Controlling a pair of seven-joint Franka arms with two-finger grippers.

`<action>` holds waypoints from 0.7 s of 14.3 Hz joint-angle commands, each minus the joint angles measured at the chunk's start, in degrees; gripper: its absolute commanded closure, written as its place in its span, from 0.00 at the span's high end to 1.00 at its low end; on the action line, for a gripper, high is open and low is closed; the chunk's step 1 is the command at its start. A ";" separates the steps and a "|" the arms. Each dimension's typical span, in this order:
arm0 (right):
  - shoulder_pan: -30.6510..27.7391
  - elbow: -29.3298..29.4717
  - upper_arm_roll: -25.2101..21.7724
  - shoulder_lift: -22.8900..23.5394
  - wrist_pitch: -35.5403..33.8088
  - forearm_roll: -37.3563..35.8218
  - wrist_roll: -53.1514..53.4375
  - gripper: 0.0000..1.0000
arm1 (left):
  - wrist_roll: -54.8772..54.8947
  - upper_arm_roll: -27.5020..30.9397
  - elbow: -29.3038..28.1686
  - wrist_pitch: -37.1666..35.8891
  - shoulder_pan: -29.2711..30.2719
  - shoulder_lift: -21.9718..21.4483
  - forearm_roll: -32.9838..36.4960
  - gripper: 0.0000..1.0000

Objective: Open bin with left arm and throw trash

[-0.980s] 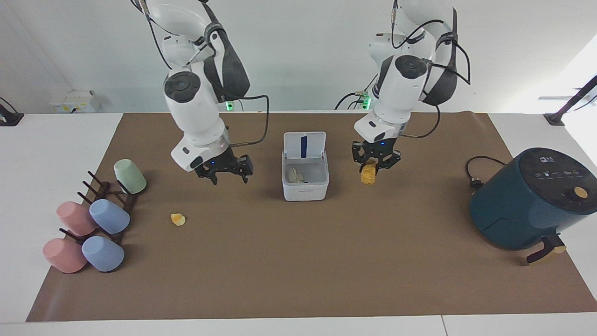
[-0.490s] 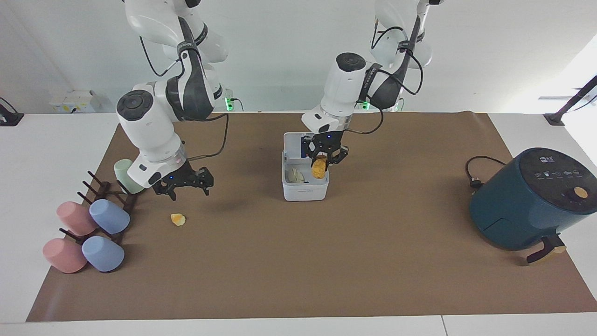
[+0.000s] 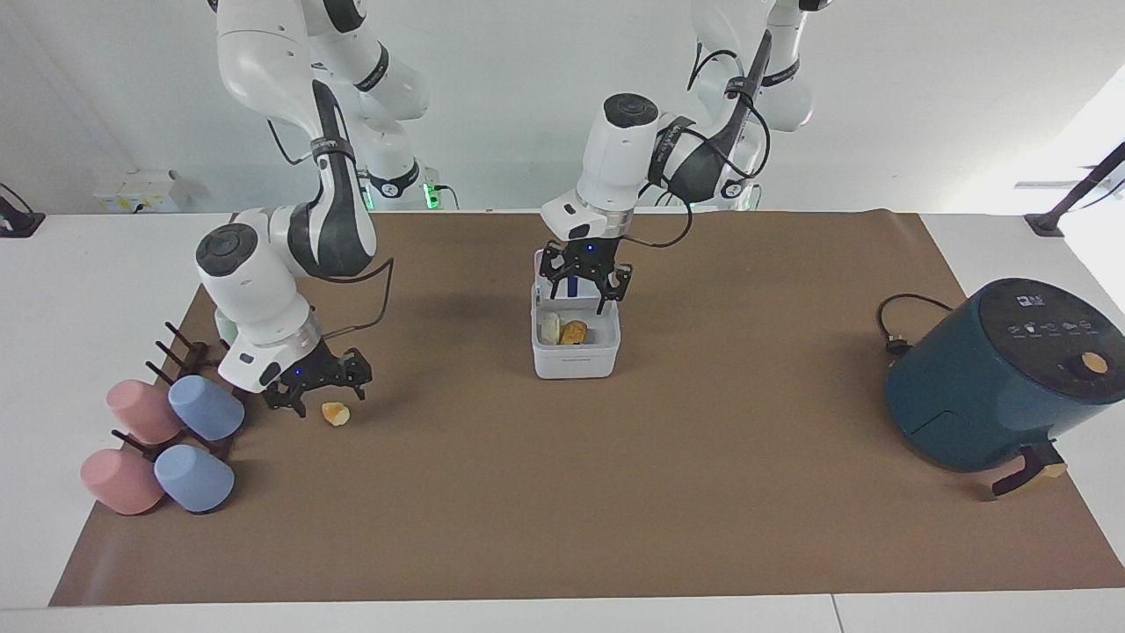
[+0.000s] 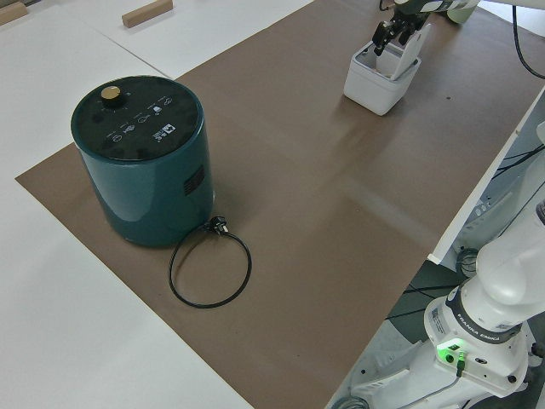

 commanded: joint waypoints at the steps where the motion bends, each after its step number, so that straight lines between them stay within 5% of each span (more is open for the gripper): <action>1: -1.36 -2.06 0.96 1.33 2.70 -0.92 -1.69 1.00 | -0.09 1.26 0.73 -4.23 0.44 -2.13 -0.74 1.00; 7: -2.94 -7.69 0.96 0.72 7.18 -0.92 -4.58 1.00 | 2.09 1.26 0.56 -13.20 16.41 -8.29 -0.74 1.00; 10: -2.85 -7.87 0.96 0.63 6.84 -0.83 -4.77 0.72 | 8.59 1.26 0.82 -17.50 23.54 -10.75 -0.65 1.00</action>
